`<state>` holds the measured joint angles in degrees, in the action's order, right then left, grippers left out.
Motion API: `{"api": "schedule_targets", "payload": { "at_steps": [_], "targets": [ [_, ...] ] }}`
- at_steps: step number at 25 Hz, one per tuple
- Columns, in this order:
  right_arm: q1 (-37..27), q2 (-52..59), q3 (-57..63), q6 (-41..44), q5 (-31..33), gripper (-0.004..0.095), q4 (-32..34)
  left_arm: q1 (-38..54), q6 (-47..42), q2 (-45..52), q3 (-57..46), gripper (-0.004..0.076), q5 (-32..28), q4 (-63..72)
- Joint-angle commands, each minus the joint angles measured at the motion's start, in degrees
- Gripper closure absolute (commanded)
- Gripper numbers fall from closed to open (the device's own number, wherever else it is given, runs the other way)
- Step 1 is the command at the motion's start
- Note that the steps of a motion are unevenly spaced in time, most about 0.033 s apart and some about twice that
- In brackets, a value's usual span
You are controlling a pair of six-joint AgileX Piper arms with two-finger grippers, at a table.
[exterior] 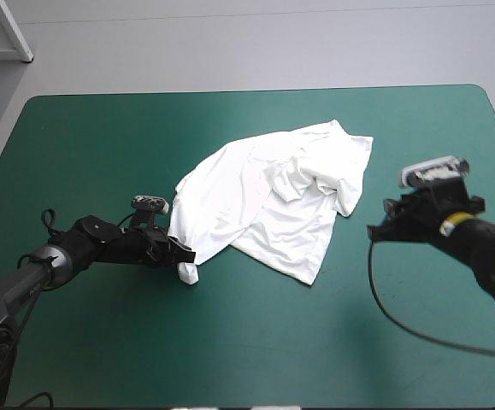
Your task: Fold the cloth
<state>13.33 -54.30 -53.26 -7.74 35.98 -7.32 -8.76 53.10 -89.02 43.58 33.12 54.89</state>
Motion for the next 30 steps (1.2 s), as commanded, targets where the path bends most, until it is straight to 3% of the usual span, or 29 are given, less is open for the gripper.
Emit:
{"api": "schedule_targets", "payload": {
  "at_steps": [1, 8, 12, 14, 16, 18, 30],
  "targets": [
    [-0.3, -15.1, -11.5, 0.1, -2.1, 0.0596, 0.4, -0.5, -0.4, 2.0, 0.9, 0.0705, 2.0, 0.3],
    [-7.5, -42.2, -39.8, -4.8, 8.9, 0.0595, -8.5, -0.5, -0.4, 2.0, 0.9, 0.0705, 1.9, 0.2],
    [-8.5, -53.6, -54.4, -3.9, 17.1, 0.059, -3.1, -0.5, -0.4, 2.0, 0.9, 0.0705, 1.9, 0.2],
    [-8.4, -62.6, -65.8, -4.1, 25.1, 0.0522, -1.8, -0.5, -0.4, 2.0, 0.9, 0.0705, 1.9, 0.2],
    [-8.5, -68.9, -74.1, -1.5, 28.8, 0.0417, -1.2, -0.5, -0.4, 2.0, 0.9, 0.0705, 1.9, -0.5],
    [-8.6, -73.9, -79.3, -1.5, 27.9, 0.0353, -1.3, -0.5, -0.4, 2.0, 0.9, 0.0705, 2.4, -0.8],
    [-8.5, -80.1, -80.9, -3.7, 27.9, 0.0355, -3.0, -0.5, -0.4, 2.0, 0.9, 0.0705, 2.4, -0.8]
  ]
}}
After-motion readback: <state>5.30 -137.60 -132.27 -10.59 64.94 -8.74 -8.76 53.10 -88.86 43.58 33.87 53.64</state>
